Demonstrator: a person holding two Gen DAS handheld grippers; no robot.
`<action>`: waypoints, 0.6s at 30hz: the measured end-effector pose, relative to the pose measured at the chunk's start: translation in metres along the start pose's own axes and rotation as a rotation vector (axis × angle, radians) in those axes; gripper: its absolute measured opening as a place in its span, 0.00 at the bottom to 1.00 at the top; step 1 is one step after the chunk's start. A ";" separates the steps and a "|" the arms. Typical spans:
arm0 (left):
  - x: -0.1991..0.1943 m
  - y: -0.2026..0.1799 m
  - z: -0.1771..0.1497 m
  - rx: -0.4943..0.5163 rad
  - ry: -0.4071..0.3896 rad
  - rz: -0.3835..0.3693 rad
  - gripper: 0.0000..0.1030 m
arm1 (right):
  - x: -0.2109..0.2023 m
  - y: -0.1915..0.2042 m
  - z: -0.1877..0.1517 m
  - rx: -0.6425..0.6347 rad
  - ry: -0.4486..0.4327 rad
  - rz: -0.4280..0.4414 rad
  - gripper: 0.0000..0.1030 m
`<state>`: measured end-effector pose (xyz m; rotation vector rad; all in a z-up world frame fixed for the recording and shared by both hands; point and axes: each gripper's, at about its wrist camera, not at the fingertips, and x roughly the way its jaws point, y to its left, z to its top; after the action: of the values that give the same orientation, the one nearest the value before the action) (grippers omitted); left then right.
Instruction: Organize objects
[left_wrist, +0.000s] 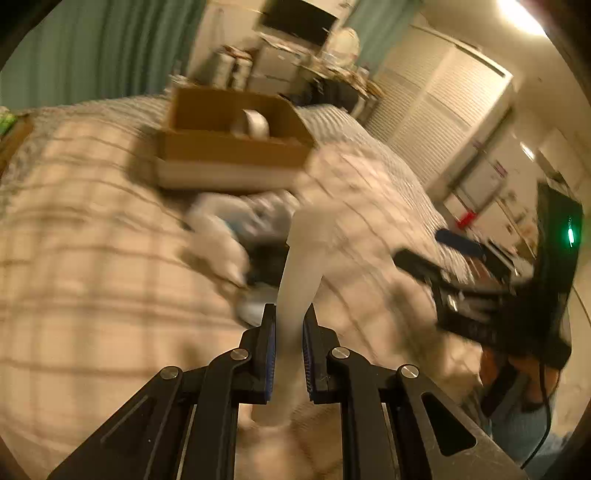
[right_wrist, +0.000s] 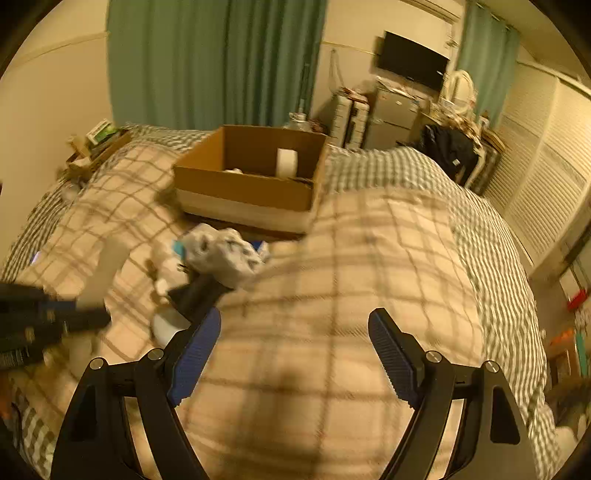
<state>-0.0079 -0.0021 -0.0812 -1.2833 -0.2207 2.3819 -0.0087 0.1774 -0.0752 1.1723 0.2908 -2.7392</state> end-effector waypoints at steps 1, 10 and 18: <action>-0.005 0.007 0.004 -0.004 -0.016 0.034 0.12 | 0.002 0.007 0.004 -0.018 -0.004 0.004 0.80; 0.012 0.044 0.031 -0.013 -0.082 0.257 0.12 | 0.052 0.064 0.022 -0.124 0.066 0.052 0.80; 0.038 0.056 0.033 -0.011 -0.071 0.293 0.12 | 0.099 0.078 0.015 -0.186 0.191 0.106 0.80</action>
<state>-0.0697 -0.0339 -0.1106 -1.3152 -0.0698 2.6774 -0.0706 0.0921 -0.1459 1.3568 0.4798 -2.4531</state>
